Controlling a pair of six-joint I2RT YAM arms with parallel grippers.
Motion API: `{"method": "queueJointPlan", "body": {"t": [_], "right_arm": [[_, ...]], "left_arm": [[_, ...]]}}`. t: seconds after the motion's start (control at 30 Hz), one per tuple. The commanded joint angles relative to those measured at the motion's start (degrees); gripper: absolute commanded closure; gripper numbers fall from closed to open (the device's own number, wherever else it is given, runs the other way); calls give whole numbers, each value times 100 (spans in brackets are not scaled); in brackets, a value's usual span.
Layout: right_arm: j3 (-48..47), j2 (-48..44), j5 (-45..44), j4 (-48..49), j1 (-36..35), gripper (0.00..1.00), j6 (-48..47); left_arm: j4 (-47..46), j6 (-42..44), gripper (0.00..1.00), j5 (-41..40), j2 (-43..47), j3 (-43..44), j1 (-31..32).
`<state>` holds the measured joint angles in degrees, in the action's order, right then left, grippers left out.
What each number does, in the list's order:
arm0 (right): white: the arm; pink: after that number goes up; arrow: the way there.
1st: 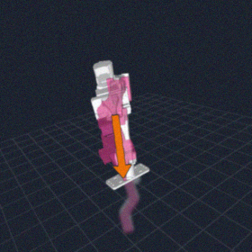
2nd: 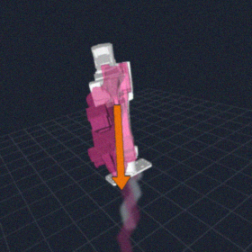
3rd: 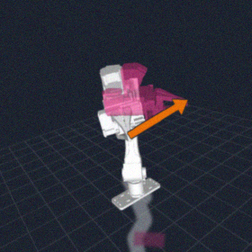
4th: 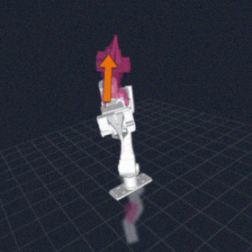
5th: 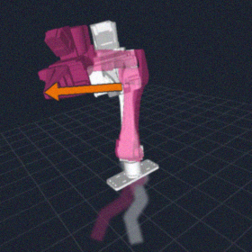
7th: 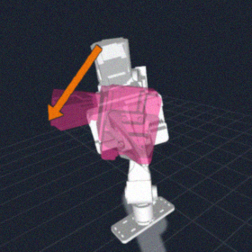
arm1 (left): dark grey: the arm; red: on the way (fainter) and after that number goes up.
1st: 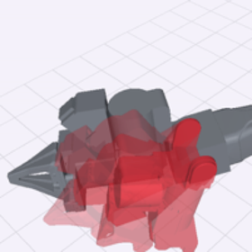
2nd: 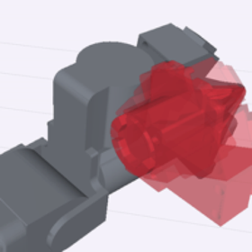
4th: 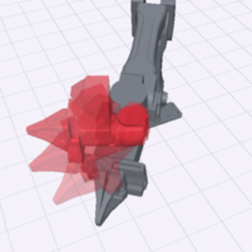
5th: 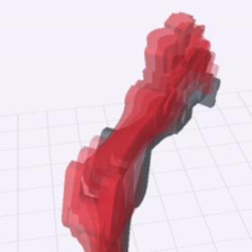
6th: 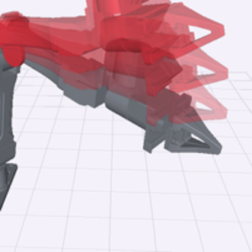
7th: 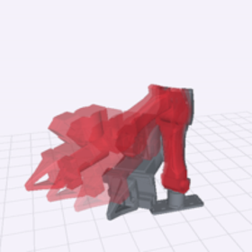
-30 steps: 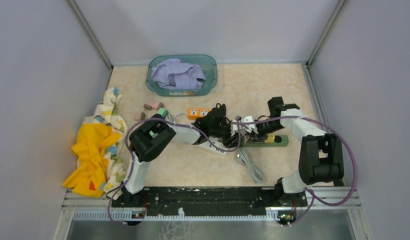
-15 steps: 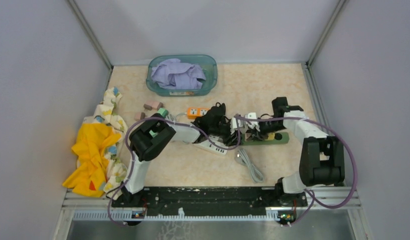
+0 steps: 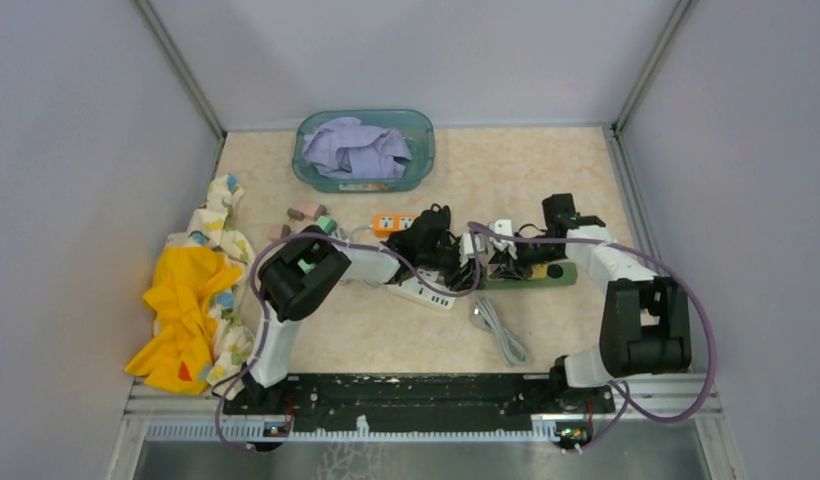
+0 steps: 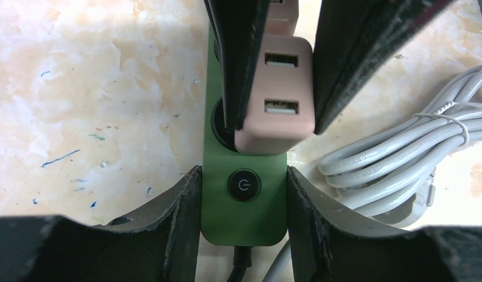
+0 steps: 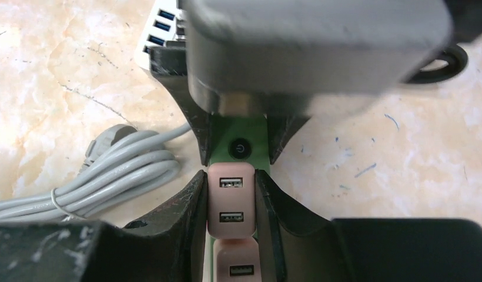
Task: Pull the plug off the socket
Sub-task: Remove the plug from the socket.
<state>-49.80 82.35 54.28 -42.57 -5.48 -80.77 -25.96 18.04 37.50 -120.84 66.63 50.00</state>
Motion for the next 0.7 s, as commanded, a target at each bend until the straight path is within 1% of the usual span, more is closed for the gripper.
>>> {"method": "queueJointPlan", "body": {"t": [0.0,0.07,0.1,0.17,0.2,0.27,0.33,0.4,0.47,0.5,0.57,0.6,0.67], "right_arm": [[-160,-495,979,210,404,100,-412],[-191,-435,892,-408,426,100,-1225],[-219,-367,991,-787,379,100,-1692],[-364,-119,1033,-1657,74,100,-2443],[-439,-36,1040,-1810,-148,100,-2556],[-499,40,1131,-1724,-547,100,-2372],[-497,-23,1339,-991,-699,100,-1342],[-474,-169,1363,-362,-621,100,-526],[-312,-347,1364,243,-376,100,141],[-243,-406,1266,385,-228,100,253],[-232,-453,1180,367,139,100,193],[-275,-444,1168,216,279,100,40],[-356,-432,1164,-289,421,100,-561]], "left_arm": [[390,134,100,-145,-285,-25,73],[435,161,100,-141,-276,-12,63],[441,162,100,-138,-274,-22,67],[450,165,100,-132,-279,3,69],[451,160,100,-130,-281,22,64],[480,149,100,-120,-298,52,67],[503,142,100,-124,-290,63,70],[484,134,100,-137,-273,30,64],[448,114,100,-133,-265,-13,63],[444,108,100,-137,-267,-21,69],[450,131,100,-140,-267,-35,63],[451,139,100,-133,-265,-52,66],[482,179,100,-165,-258,-85,63]]}}
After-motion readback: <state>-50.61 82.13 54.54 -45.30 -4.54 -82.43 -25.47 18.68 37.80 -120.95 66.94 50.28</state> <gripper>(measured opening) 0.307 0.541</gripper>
